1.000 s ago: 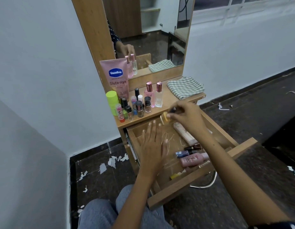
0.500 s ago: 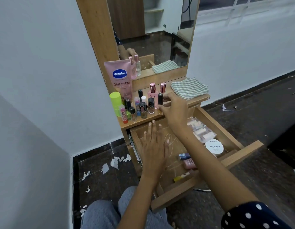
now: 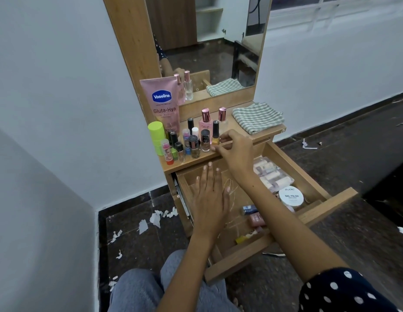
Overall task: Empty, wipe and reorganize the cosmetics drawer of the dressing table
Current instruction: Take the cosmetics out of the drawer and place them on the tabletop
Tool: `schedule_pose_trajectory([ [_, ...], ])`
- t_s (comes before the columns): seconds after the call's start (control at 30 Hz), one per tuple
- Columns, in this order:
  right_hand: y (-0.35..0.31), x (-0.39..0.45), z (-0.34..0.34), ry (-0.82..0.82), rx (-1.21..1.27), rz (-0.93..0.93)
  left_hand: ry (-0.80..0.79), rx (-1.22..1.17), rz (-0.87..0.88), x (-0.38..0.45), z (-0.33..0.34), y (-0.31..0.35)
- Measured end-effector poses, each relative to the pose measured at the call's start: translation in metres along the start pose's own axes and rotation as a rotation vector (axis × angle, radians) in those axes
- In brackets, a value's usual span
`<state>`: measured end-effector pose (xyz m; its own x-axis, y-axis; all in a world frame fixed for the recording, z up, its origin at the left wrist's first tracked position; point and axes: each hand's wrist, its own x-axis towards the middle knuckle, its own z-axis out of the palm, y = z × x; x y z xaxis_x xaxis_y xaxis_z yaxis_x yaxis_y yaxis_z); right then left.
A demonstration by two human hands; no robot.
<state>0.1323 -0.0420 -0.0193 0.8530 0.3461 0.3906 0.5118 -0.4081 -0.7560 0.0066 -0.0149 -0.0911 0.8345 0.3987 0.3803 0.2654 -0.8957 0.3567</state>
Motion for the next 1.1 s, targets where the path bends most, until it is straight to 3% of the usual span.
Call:
schedule_pose_trajectory([
  [0.13,0.018,-0.014,-0.027,-0.087,0.012,-0.084,-0.042,-0.034,0.019,-0.001,0.0,0.0],
  [0.3,0.067,-0.054,-0.073,-0.314,-0.245,-0.056,-0.13,0.02,0.216,0.001,0.001,-0.001],
  [0.43,0.074,-0.061,-0.075,-0.277,-0.288,-0.023,-0.331,0.078,0.402,0.01,0.004,0.014],
  [0.57,0.073,-0.062,-0.062,-0.39,-0.263,0.023,-0.443,0.167,0.404,0.017,0.013,0.027],
  [0.63,0.078,-0.061,-0.062,-0.335,-0.218,0.065,-0.444,0.202,0.401,0.018,0.017,0.028],
  [0.77,0.078,-0.059,-0.068,-0.138,-0.126,0.064,-0.332,0.149,0.317,0.017,0.015,0.021],
  [0.9,0.068,-0.06,-0.074,-0.034,0.031,0.046,-0.08,-0.091,0.058,0.011,0.0,0.009],
  [1.0,0.057,-0.064,-0.069,-0.078,0.206,0.093,0.108,-0.356,-0.06,0.011,-0.006,0.0],
  [1.1,0.037,-0.07,-0.052,-0.228,0.445,0.197,0.183,-0.534,-0.045,0.012,-0.008,-0.005],
])
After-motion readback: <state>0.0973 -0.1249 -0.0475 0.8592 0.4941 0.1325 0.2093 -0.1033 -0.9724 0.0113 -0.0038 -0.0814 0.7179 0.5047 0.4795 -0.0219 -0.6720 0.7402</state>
